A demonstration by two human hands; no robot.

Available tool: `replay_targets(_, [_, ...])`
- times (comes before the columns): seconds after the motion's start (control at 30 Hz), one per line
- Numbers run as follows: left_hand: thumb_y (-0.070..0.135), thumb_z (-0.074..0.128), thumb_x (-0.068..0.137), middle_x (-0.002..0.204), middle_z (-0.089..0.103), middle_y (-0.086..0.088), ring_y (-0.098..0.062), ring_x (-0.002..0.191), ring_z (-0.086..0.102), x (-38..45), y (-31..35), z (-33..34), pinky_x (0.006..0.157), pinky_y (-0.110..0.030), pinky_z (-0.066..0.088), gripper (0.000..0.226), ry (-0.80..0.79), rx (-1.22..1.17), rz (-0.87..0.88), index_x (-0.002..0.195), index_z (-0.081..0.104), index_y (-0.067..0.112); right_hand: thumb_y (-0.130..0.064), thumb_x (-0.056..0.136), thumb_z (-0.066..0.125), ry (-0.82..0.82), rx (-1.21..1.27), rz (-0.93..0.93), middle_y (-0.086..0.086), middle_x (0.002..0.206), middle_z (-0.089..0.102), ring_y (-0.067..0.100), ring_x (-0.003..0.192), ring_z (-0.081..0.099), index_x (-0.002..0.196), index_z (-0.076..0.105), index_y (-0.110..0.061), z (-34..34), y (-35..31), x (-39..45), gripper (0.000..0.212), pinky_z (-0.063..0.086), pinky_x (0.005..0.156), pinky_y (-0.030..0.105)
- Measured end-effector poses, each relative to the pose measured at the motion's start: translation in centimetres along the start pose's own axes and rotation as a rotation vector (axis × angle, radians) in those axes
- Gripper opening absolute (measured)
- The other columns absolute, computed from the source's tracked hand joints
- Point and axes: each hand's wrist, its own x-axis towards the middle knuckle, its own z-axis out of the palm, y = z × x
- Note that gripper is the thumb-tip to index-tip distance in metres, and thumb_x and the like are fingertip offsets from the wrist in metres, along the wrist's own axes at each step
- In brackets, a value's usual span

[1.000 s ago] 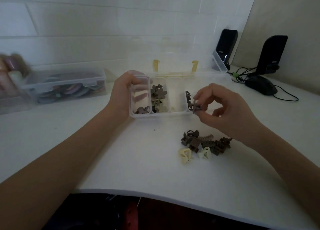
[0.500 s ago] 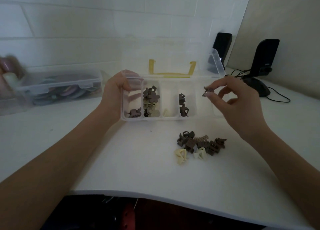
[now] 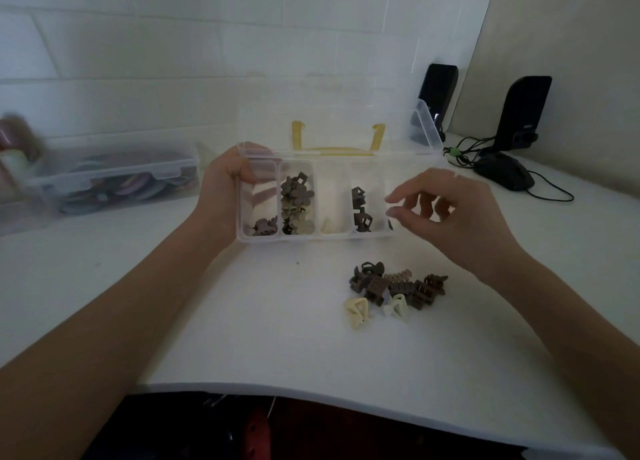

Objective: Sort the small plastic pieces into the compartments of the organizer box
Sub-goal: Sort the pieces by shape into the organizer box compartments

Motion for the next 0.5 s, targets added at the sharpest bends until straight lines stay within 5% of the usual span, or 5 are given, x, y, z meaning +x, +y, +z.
replay_targets(0.2, [0.008, 0.038, 0.05, 0.075, 0.061, -0.001, -0.015, 0.068, 0.058, 0.09, -0.16, -0.06, 0.064, -0.024, 0.049, 0.027, 0.011, 0.012, -0.011, 0.071, 0.054, 0.015, -0.028, 0.078, 0.072, -0.431, 0.17, -0.01, -0.006, 0.044, 0.042, 0.008, 0.041, 0.031, 0.088, 0.075, -0.026, -0.07, -1.28, -0.52, 0.011, 0.03, 0.046, 0.018])
replay_targets(0.33, [0.008, 0.039, 0.051, 0.071, 0.064, 0.002, -0.013, 0.066, 0.06, 0.02, -0.18, -0.05, 0.067, -0.026, 0.048, 0.026, 0.007, 0.008, -0.015, 0.071, 0.054, 0.015, -0.011, 0.081, 0.06, -0.518, 0.01, 0.023, -0.006, 0.045, 0.042, 0.008, 0.042, 0.036, 0.093, 0.073, -0.033, 0.17, -0.97, -0.76, 0.028, 0.033, 0.048, 0.018])
replay_targets(0.5, [0.008, 0.04, 0.052, 0.069, 0.065, 0.002, -0.014, 0.068, 0.061, -0.09, -0.09, 0.03, 0.071, -0.027, 0.047, 0.025, 0.009, 0.007, -0.02, 0.07, 0.054, 0.016, -0.027, 0.081, 0.059, -0.588, -0.171, 0.075, -0.004, 0.047, 0.046, 0.008, 0.043, 0.04, 0.099, 0.067, -0.044, -0.43, -0.66, -0.54, 0.026, 0.035, 0.051, 0.022])
